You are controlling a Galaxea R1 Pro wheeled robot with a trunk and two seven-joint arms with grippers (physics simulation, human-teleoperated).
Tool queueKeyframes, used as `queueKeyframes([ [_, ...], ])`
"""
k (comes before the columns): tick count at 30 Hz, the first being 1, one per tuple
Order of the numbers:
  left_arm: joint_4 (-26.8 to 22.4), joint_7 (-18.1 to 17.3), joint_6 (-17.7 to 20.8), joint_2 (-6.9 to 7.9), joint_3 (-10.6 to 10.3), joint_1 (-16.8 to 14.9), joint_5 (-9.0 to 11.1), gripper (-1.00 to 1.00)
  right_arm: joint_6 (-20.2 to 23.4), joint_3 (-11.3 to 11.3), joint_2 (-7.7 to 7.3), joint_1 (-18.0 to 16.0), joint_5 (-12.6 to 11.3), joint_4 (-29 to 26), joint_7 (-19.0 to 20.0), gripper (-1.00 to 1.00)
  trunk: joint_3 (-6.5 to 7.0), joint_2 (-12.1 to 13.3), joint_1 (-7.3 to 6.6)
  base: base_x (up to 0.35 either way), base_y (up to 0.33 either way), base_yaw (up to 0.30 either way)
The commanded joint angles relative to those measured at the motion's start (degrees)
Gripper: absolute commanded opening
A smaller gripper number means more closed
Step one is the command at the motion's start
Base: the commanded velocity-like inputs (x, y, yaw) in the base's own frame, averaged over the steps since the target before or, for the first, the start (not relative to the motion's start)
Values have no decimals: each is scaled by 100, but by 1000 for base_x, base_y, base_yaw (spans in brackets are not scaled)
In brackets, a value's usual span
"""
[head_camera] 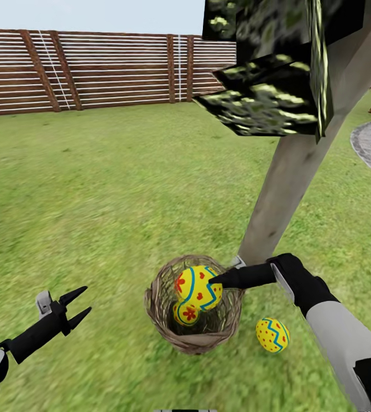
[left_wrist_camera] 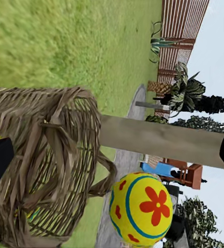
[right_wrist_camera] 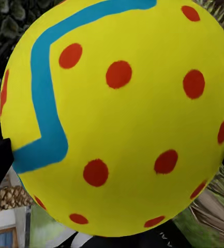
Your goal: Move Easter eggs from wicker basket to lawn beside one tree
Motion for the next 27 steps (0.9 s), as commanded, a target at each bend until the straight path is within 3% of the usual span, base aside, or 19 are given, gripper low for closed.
queueKeyframes([
  [1, 2, -24, 31, -5, 10, -4, -22, 100, 44, -59, -47, -3, -29, 2, 150, -100, 14, 40, -23, -3, 0, 0],
  [3, 2, -24, 31, -9, 7, -4, -22, 100, 38, -302, -193, -1, -19, 13, 615, -100, 50, 120, -67, -1, 0, 0],
  [6, 4, -24, 23, -18, 1, -4, -22, 100, 9, -521, -461, 14, -13, 45, 799, -100, 104, 240, -133, 0, 0, 0],
  [11, 8, 19, 15, -19, -4, -4, -29, 100, -1, -539, -873, 210, -23, 77, 813, -100, 194, 441, -243, -63, 0, 0],
  [15, 10, 70, 13, -26, -15, -27, -30, 100, -11, -539, -1063, 341, -5, 166, 830, -100, 265, 601, -331, -327, 0, 0],
  [19, 18, 72, 9, -39, -17, -30, -30, 100, -19, -539, -1406, 460, 2, 181, 860, -100, 337, 762, -419, -141, 0, 0],
  [22, 20, 62, 5, -58, -17, -30, -27, 100, -19, -576, -1630, 525, 7, 149, 1314, -100, 391, 882, -485, -9, 0, 0],
  [24, 20, 60, 5, -64, -17, -31, -30, 100, -21, -918, -1757, 532, 27, 121, 1490, -100, 409, 922, -506, -1, 0, 0],
  [27, 20, 54, -3, -71, -11, -31, -24, 100, -50, -1123, -2022, 533, 38, 200, 1471, -100, 409, 922, -506, 0, 0, 0],
])
